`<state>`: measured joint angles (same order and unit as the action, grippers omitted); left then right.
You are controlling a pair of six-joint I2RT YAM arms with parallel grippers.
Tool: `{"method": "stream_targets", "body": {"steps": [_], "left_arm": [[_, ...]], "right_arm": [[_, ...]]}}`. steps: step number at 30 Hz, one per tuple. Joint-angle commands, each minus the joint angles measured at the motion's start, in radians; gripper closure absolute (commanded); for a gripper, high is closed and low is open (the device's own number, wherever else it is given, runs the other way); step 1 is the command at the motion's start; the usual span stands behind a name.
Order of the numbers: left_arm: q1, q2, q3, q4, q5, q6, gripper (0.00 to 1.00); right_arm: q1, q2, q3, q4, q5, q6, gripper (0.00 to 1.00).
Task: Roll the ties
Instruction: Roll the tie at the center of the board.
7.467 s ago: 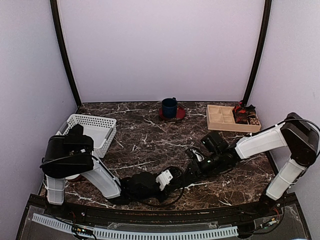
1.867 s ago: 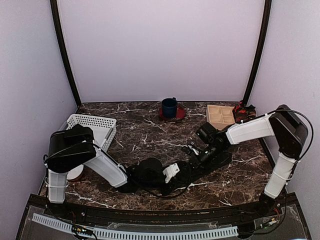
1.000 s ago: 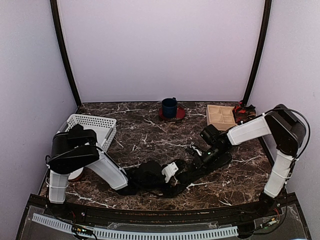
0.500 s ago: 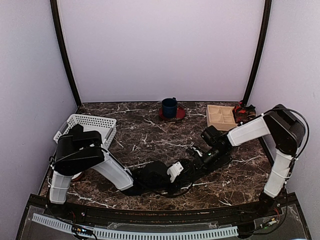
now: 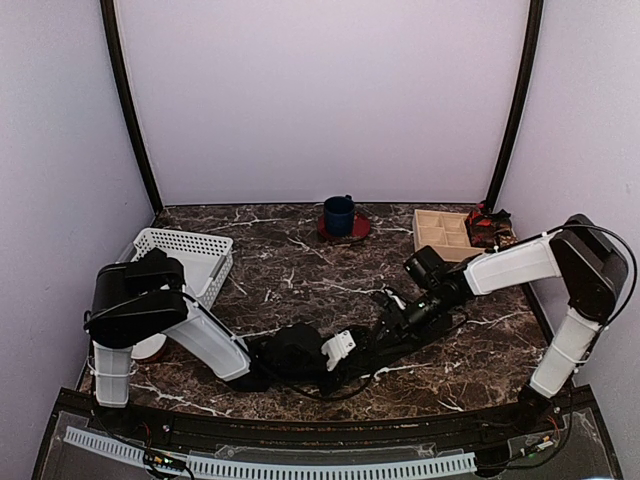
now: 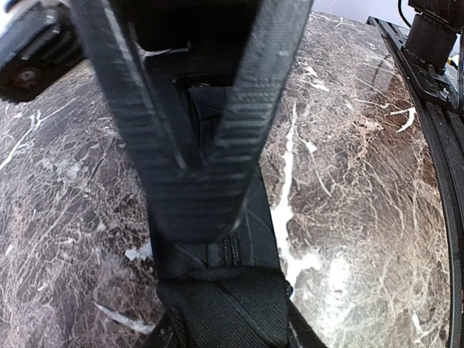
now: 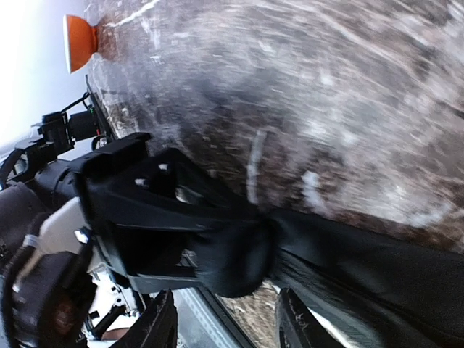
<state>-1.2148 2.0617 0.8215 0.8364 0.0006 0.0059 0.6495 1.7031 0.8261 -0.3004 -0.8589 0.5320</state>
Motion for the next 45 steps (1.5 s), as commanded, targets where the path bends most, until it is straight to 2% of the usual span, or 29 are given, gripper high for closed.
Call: {"method": "stream_targets", "body": {"steps": [1, 11, 13, 16, 17, 19, 22, 26, 33, 40, 45], "left_arm": [[0.003, 0.043, -0.007, -0.222, 0.012, -0.004, 0.65], [0.003, 0.049, 0.005, -0.238, 0.014, -0.018, 0.65], [0.003, 0.049, 0.004, -0.237, 0.009, -0.019, 0.64], [0.003, 0.049, 0.002, -0.231, 0.013, -0.018, 0.63], [0.003, 0.049, 0.002, -0.227, 0.014, -0.016, 0.62], [0.003, 0.047, -0.001, -0.210, 0.014, -0.014, 0.54], [0.004, 0.030, -0.031, -0.130, 0.006, 0.008, 0.35], [0.004, -0.007, -0.102, 0.065, -0.030, 0.060, 0.23], [0.003, 0.010, -0.134, 0.229, -0.018, 0.075, 0.20], [-0.008, 0.084, -0.087, 0.280, -0.002, 0.024, 0.21], [-0.010, 0.131, -0.030, 0.291, 0.020, -0.042, 0.27]], "right_arm": [[0.045, 0.017, 0.060, -0.047, 0.006, -0.014, 0.54], [0.108, 0.098, 0.102, -0.102, 0.051, -0.076, 0.68], [0.112, 0.115, 0.110, -0.130, 0.076, -0.107, 0.77], [0.111, 0.130, 0.116, -0.144, 0.092, -0.127, 0.97], [0.111, 0.133, 0.113, -0.140, 0.091, -0.125, 1.00], [0.107, 0.137, 0.096, -0.127, 0.083, -0.122, 1.00], [0.091, 0.149, 0.064, -0.101, 0.057, -0.115, 1.00], [0.051, 0.170, 0.033, -0.085, 0.043, -0.123, 1.00], [-0.008, 0.214, 0.027, -0.089, 0.045, -0.149, 1.00], [-0.007, 0.256, 0.037, -0.082, 0.051, -0.145, 1.00], [-0.007, 0.256, 0.026, -0.059, 0.059, -0.114, 1.00]]}}
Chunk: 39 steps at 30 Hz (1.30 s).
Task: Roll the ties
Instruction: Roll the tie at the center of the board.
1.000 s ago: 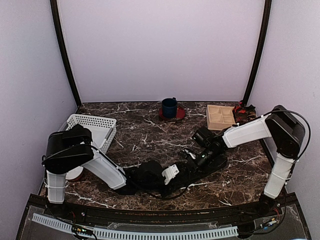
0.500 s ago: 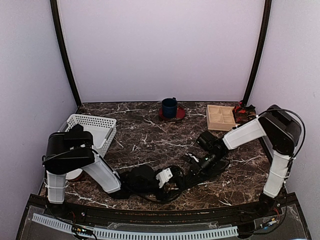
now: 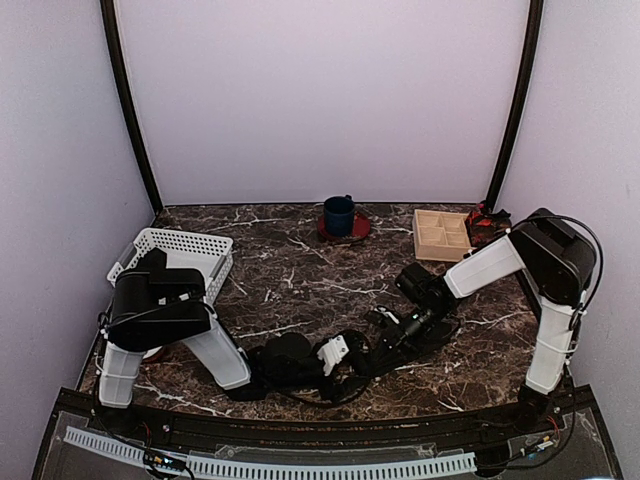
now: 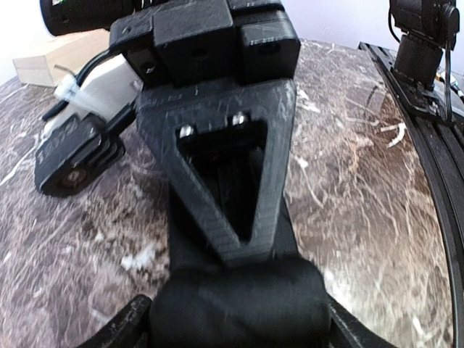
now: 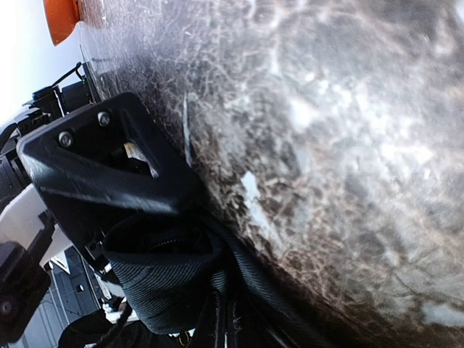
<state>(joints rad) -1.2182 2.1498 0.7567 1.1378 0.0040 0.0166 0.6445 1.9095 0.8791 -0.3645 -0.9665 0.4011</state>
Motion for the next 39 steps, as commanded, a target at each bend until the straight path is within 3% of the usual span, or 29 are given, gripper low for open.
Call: {"method": "stream_targets", "body": {"steps": [1, 3, 8, 12, 13, 16, 21, 32, 35, 39], "left_arm": [[-0.009, 0.049, 0.045, -0.011, 0.019, -0.063, 0.27], [-0.011, 0.057, 0.056, -0.023, 0.025, -0.078, 0.31], [-0.012, 0.032, 0.043, -0.138, -0.019, -0.071, 0.54], [-0.012, -0.010, -0.004, -0.219, -0.027, -0.007, 0.63], [-0.012, -0.031, -0.015, -0.275, -0.001, 0.041, 0.67], [-0.012, -0.037, -0.002, -0.330, 0.017, 0.055, 0.68], [-0.012, -0.035, 0.023, -0.379, 0.028, 0.049, 0.68], [-0.012, -0.033, 0.027, -0.408, 0.036, 0.038, 0.65], [-0.012, -0.034, 0.026, -0.410, 0.037, 0.034, 0.65], [-0.012, -0.033, 0.027, -0.413, 0.038, 0.031, 0.65]], "right_arm": [[-0.003, 0.047, -0.029, 0.011, 0.171, 0.026, 1.00], [-0.003, 0.043, -0.034, 0.027, 0.175, 0.044, 1.00], [-0.002, 0.010, -0.047, 0.039, 0.163, 0.058, 1.00], [-0.005, -0.064, -0.046, 0.025, 0.166, 0.059, 0.99], [-0.005, -0.109, -0.022, -0.024, 0.176, 0.041, 0.83], [-0.003, -0.156, 0.003, -0.037, 0.162, 0.045, 0.66], [0.023, -0.183, 0.054, -0.051, 0.120, 0.065, 0.56], [0.114, -0.118, 0.083, -0.068, 0.118, 0.054, 0.58], [0.128, -0.098, 0.087, -0.083, 0.144, 0.045, 0.61], [0.128, -0.085, 0.092, -0.090, 0.182, 0.048, 0.73]]}}
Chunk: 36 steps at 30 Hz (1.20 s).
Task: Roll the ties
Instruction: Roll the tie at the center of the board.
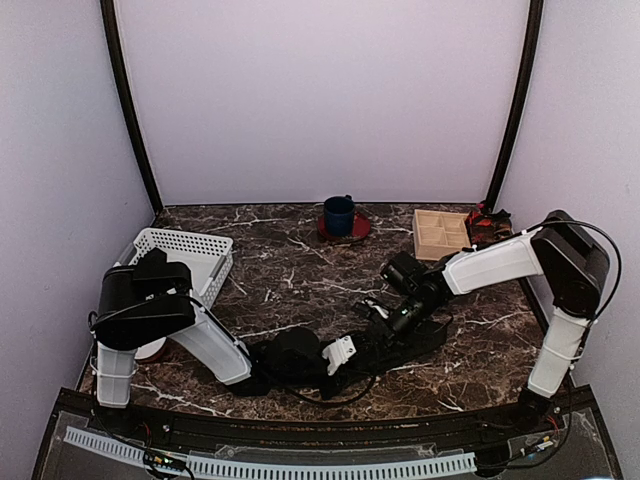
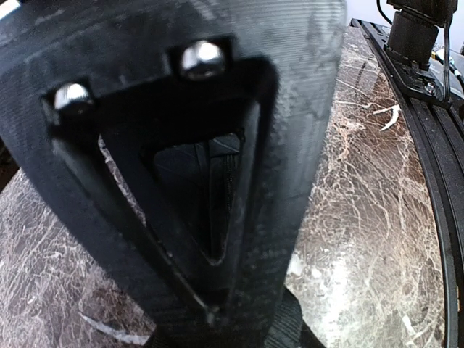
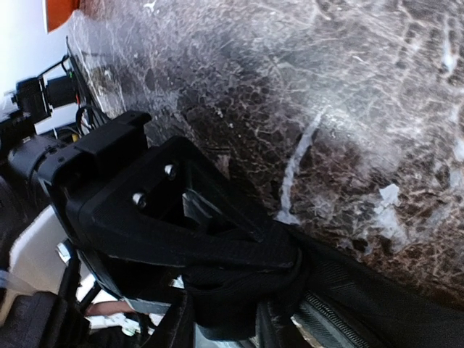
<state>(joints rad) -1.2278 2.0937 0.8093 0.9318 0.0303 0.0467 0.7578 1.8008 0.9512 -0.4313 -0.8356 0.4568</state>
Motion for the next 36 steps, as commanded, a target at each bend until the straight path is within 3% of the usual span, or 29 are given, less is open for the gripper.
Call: {"method": "stream_targets", "body": {"steps": [1, 5, 8, 12, 16, 21, 36], "left_arm": [[-0.002, 0.023, -0.026, -0.207, 0.013, 0.001, 0.65], [-0.001, 0.025, -0.025, -0.213, 0.012, -0.005, 0.63], [0.002, 0.019, -0.026, -0.208, 0.007, -0.011, 0.58], [0.004, -0.024, -0.073, -0.123, -0.013, -0.019, 0.33], [0.004, -0.075, -0.133, 0.014, -0.028, -0.006, 0.21], [0.002, -0.082, -0.139, 0.069, -0.023, -0.009, 0.16], [-0.013, 0.050, 0.006, 0.117, -0.024, -0.114, 0.16]], "right_arm": [[0.015, 0.025, 0.020, -0.020, 0.054, -0.004, 0.78], [0.014, 0.036, 0.011, -0.019, 0.049, -0.010, 1.00], [0.010, 0.034, -0.015, -0.004, 0.045, -0.011, 1.00], [-0.009, 0.014, -0.058, 0.021, 0.057, -0.012, 1.00], [-0.044, 0.003, -0.099, 0.046, 0.071, -0.018, 1.00], [-0.099, -0.008, -0.139, 0.062, 0.096, -0.032, 1.00], [-0.132, 0.005, -0.240, 0.105, 0.187, -0.062, 1.00]]}}
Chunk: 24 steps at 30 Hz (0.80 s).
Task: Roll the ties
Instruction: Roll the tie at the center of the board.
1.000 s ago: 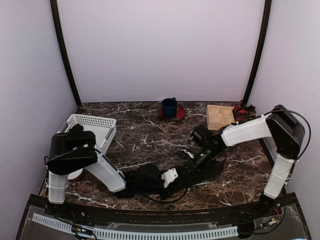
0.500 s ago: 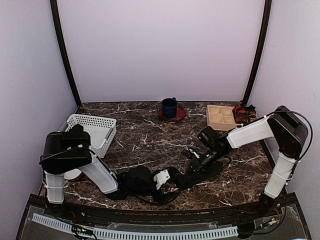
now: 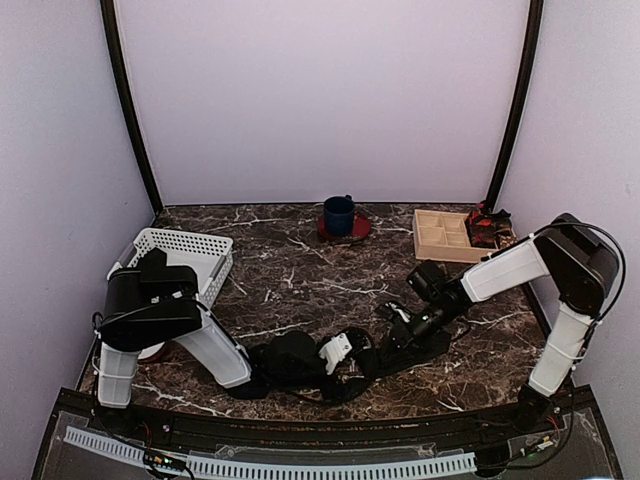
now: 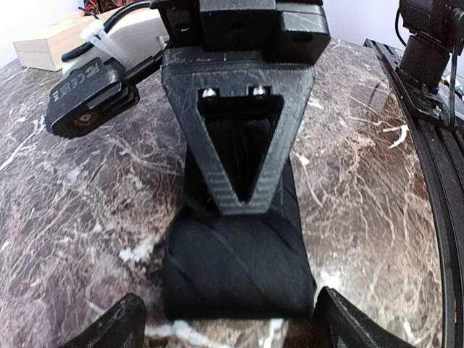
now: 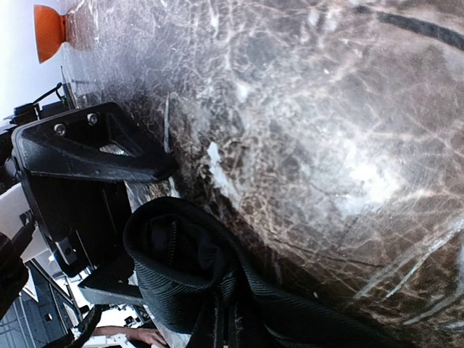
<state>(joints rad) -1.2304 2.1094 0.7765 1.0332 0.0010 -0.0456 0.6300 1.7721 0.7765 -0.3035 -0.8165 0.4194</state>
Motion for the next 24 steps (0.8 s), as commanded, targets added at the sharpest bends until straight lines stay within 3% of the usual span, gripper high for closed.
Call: {"method": "stream_targets", "body": {"steps": [1, 6, 13, 19, 21, 24], "left_arm": [[-0.010, 0.044, 0.051, 0.016, 0.007, -0.016, 0.16], [-0.011, 0.080, 0.099, -0.006, 0.019, 0.002, 0.19], [-0.010, 0.059, 0.067, -0.098, -0.015, -0.005, 0.59], [-0.015, 0.007, 0.003, -0.190, -0.026, 0.014, 0.66], [-0.020, 0.003, 0.004, -0.209, -0.026, 0.019, 0.66], [-0.027, 0.007, 0.016, -0.239, -0.038, 0.013, 0.66]], "right_arm": [[-0.004, 0.039, -0.071, -0.015, 0.165, -0.026, 1.00], [-0.004, 0.067, -0.057, 0.004, 0.168, -0.027, 1.00], [-0.002, 0.055, -0.006, -0.017, 0.116, -0.038, 0.98], [-0.011, -0.062, 0.056, -0.075, 0.035, -0.006, 0.63], [-0.008, -0.082, 0.069, -0.076, -0.006, 0.023, 0.57], [0.004, -0.095, 0.083, -0.114, -0.027, 0.034, 0.56]]}}
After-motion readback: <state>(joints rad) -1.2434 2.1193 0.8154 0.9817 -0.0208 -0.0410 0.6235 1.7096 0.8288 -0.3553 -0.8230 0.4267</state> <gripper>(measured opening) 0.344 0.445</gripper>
